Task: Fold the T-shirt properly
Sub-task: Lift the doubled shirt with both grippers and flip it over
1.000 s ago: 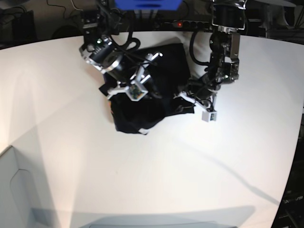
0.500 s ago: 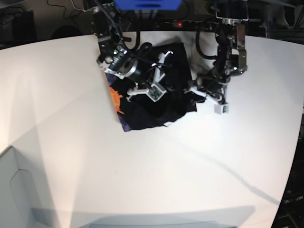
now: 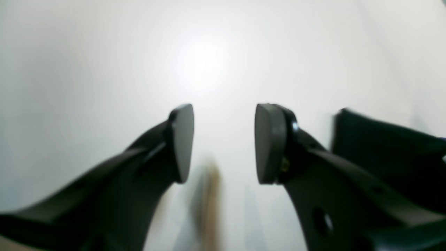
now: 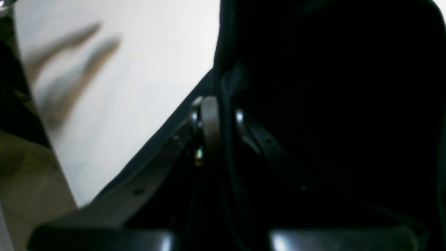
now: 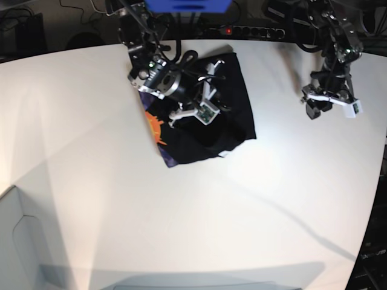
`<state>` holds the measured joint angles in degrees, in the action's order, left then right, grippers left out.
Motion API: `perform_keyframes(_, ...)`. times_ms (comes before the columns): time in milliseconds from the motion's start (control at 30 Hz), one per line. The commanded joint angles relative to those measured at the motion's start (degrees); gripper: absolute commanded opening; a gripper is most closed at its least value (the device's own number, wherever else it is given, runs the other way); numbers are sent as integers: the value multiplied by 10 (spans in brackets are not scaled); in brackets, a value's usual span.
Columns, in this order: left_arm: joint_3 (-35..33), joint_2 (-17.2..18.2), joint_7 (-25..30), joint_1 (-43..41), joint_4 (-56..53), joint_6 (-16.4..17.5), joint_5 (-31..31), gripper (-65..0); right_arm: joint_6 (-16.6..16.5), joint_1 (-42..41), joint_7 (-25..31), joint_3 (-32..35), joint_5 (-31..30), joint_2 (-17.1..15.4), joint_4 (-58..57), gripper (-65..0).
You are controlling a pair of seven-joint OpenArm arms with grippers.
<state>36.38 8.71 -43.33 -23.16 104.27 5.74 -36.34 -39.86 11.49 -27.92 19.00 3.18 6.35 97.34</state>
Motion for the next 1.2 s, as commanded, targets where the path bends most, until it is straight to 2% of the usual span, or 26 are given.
perform_keyframes(0,7,6,10,-3,10,2,-7,-370,-1,-5,18,4,-13,5,23,-650)
perform_keyframes(233,4,-1,10,-5,7,2,-7,-370,-1,-14,14,52,-13,5,46,-650)
perform_keyframes(467,-11,-1,10,-5,7,2,-6,-370,-1,-22,18,86,-13,5,-23,-650)
perform_keyframes(567,-7,-1,10,-5,7,2,-5,-370,-1,-27,14,92,-13,5,-36,-575)
perform_keyframes(700,-7,5,10,-5,7,2,-4,-370,-1,-21,17,120,-15,-1,-32,-381)
perform_keyframes(800,-6,7,10,-12,8,2,-5,-370,-1,-9,19,135,-16,-4,14,-283)
perform_keyframes(900,6,7,10,-12,12,2,-6,-370,-1,3,19,134,-13,-7,70,-270)
perform_keyframes(1000,34,7,10,-10,12,3,-6,-370,-1,6,19,115,-14,-25,117,-270)
perform_keyframes(1167,79,7,10,-7,12,3,-7,-370,-1,17,19,54,-14,-43,165,-269)
